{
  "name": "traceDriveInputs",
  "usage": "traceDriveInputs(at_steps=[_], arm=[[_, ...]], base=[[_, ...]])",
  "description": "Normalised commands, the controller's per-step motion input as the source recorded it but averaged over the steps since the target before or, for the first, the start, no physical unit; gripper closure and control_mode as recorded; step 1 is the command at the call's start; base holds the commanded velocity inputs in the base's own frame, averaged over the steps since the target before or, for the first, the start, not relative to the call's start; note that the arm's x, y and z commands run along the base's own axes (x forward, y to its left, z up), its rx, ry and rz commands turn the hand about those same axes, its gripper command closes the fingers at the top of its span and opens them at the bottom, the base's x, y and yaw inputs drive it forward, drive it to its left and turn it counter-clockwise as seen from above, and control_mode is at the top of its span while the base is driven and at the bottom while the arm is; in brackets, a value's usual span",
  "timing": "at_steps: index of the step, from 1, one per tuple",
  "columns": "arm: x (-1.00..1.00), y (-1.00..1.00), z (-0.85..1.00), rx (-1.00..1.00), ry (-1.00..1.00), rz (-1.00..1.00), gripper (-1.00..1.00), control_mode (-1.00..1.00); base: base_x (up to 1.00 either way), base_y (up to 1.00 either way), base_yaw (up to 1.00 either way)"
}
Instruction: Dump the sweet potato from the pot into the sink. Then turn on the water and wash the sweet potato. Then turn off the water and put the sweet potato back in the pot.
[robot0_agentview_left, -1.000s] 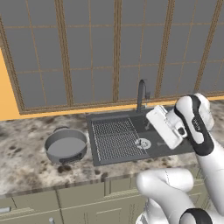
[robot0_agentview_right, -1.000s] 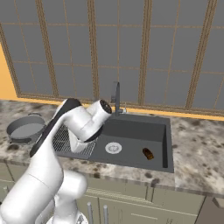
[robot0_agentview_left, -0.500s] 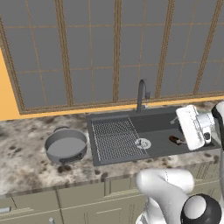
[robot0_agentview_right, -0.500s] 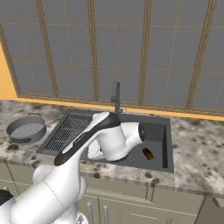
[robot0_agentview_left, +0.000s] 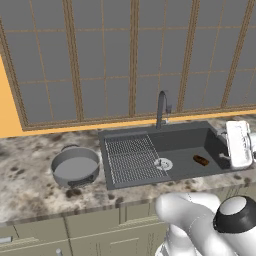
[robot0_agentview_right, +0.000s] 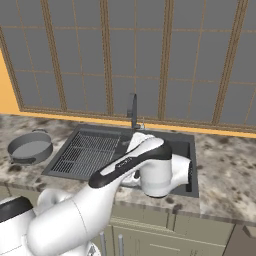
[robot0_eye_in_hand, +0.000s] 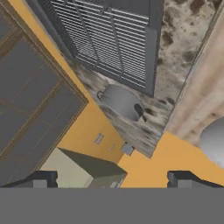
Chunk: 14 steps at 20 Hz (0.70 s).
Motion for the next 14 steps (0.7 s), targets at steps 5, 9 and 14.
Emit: traceDriveInputs(at_steps=[5,9,14], arm=[[0.11,-0.28,0.22,0.1,0.1,-0.21,-1.0,-1.0],[0.23,-0.08,0.03,0.03,0.0,-0.26,-1.0,-1.0],[0.48,-0.04,0.0,0.0,0.03,-0.26,-1.0,-1.0]], base=[[0.0,0.0,0.0],[0.0,0.0,0.0],[0.0,0.0,0.0]])
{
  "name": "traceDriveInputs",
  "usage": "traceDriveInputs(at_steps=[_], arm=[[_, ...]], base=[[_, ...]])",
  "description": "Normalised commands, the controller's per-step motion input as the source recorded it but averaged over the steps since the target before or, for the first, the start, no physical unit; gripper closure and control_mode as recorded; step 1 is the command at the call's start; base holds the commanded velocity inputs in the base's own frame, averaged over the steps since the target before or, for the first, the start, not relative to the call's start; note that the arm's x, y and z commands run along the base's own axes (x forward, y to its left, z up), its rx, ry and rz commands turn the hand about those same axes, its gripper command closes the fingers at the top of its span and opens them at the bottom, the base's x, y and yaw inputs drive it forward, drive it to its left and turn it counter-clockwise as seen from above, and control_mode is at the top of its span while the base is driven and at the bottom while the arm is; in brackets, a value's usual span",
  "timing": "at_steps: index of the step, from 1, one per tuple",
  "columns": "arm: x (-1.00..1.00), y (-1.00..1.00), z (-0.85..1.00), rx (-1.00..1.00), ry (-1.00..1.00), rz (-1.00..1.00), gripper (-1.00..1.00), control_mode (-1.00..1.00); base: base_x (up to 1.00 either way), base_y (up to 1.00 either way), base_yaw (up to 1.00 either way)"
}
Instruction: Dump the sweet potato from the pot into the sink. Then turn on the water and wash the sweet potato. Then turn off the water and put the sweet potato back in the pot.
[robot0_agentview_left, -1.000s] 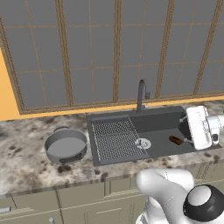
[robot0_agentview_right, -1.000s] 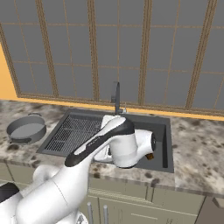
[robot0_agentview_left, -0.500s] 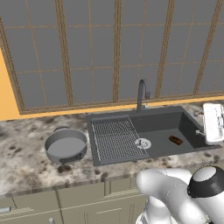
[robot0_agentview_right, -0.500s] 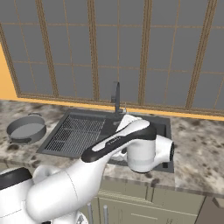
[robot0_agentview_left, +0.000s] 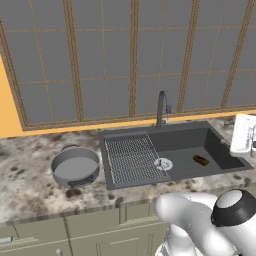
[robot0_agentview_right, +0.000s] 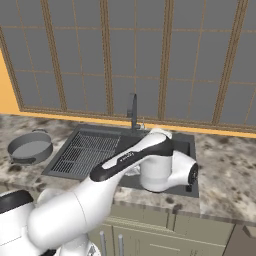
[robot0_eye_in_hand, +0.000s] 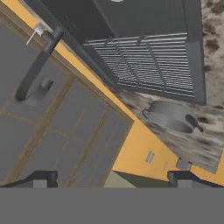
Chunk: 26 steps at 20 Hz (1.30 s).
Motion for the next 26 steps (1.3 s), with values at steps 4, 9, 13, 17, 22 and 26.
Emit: traceDriveInputs(at_steps=[4,9,13,17,22,26], arm=[[0.5,-0.1,0.0,0.02,0.08,-0.18,-1.0,-1.0],[0.39,-0.31,-0.02,0.17,0.27,-0.14,-1.0,-1.0],[0.1,-0.27,-0.01,0.22,0.17,-0.1,-1.0,-1.0],[0.0,-0.01,0.0,0.14,0.03,-0.1,-1.0,-1.0],[0.06,0.0,-0.01,0.06,0.0,-0.07,-1.0,-1.0],[0.3,0.06,-0.04,0.01,0.04,-0.01,-1.0,-1.0]], base=[[0.0,0.0,0.0],[0.0,0.0,0.0],[0.0,0.0,0.0],[0.0,0.0,0.0],[0.0,0.0,0.0],[0.0,0.0,0.0]])
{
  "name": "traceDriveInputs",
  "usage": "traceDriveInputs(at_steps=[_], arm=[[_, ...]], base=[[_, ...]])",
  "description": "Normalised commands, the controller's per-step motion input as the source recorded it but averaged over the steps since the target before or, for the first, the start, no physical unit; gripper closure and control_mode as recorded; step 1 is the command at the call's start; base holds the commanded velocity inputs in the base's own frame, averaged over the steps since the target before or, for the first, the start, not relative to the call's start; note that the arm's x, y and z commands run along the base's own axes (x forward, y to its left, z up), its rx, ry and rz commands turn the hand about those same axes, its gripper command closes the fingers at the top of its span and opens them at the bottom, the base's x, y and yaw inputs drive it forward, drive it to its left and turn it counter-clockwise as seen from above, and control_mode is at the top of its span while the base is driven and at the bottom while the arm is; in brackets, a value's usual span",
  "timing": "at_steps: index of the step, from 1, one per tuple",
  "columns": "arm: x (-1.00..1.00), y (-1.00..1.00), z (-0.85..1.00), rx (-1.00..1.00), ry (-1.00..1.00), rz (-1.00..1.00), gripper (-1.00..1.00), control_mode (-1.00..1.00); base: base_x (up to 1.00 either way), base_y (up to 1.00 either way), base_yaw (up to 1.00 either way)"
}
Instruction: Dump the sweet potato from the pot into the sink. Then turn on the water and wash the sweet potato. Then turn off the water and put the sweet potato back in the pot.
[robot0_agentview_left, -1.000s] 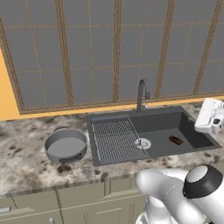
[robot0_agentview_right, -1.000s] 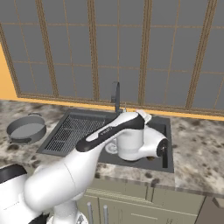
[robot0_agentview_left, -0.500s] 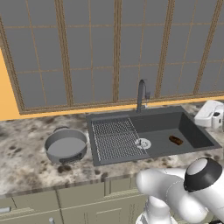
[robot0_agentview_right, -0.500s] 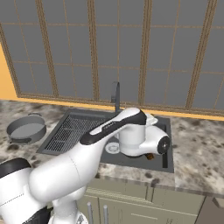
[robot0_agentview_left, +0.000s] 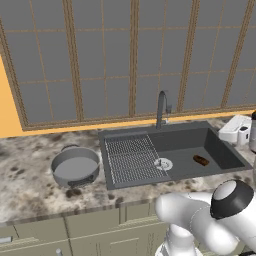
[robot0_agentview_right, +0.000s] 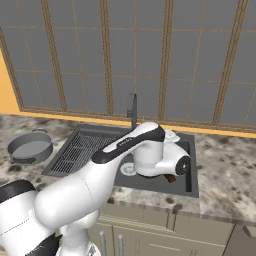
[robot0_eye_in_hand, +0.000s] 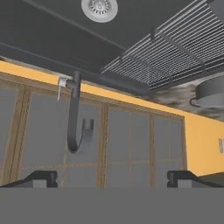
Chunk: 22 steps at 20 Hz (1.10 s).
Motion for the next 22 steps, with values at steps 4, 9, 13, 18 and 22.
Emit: traceDriveInputs(at_steps=[4,9,13,18,22], arm=[[0.44,0.1,-0.14,0.0,0.1,0.0,-1.0,-1.0],[0.45,0.1,-0.23,0.0,0.11,0.0,-1.0,-1.0],[0.31,0.2,-0.26,0.0,0.0,-0.02,-1.0,-1.0],[0.3,0.12,-0.21,0.0,-0.01,-0.03,-1.0,-1.0],[0.38,0.1,-0.14,0.0,-0.02,-0.01,-1.0,-1.0]], base=[[0.0,0.0,0.0],[0.0,0.0,0.0],[0.0,0.0,0.0],[0.0,0.0,0.0],[0.0,0.0,0.0]])
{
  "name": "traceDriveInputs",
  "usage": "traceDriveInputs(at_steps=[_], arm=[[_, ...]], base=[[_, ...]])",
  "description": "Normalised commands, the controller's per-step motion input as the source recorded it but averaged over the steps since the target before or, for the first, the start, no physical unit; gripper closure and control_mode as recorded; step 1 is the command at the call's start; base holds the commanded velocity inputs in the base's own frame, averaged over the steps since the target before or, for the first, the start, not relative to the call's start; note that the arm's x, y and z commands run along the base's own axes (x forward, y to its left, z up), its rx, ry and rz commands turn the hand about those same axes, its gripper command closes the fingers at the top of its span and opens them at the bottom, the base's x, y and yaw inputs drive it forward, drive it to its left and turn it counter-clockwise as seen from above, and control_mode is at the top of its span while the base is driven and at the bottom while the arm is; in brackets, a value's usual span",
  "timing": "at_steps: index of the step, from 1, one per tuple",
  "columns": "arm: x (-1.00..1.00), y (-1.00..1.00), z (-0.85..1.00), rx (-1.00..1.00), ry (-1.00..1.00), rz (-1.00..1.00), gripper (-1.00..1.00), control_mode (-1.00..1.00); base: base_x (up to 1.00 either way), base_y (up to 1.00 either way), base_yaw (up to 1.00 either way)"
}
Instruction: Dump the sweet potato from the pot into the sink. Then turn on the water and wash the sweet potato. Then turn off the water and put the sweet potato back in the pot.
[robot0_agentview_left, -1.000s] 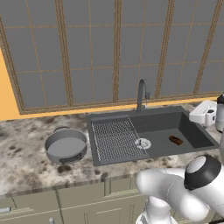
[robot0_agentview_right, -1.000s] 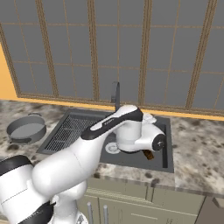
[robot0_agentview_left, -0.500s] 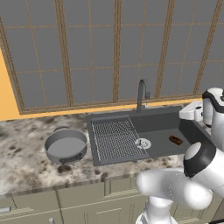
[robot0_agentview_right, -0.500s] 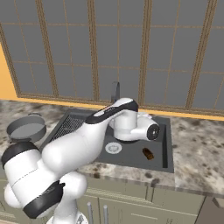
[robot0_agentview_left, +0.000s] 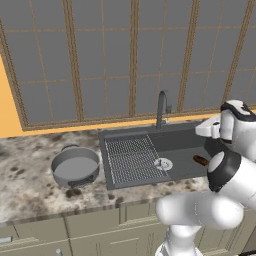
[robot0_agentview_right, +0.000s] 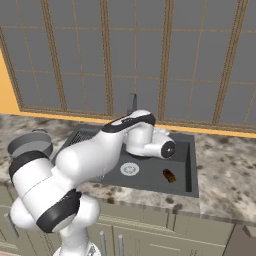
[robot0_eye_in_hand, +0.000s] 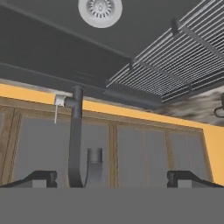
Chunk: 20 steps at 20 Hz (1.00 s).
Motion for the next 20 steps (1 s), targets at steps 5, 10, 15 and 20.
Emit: traceDriveInputs(at_steps=[5,10,15,20], arm=[[0.46,0.19,-0.16,0.0,-0.01,0.0,-1.0,-1.0],[0.44,0.11,-0.18,0.0,0.0,0.0,-1.0,-1.0],[0.47,0.01,-0.2,0.0,0.0,0.0,-1.0,-1.0],[0.47,0.0,-0.13,0.0,0.0,0.0,-1.0,-1.0]], base=[[0.0,0.0,0.0],[0.0,0.0,0.0],[0.0,0.0,0.0],[0.0,0.0,0.0]])
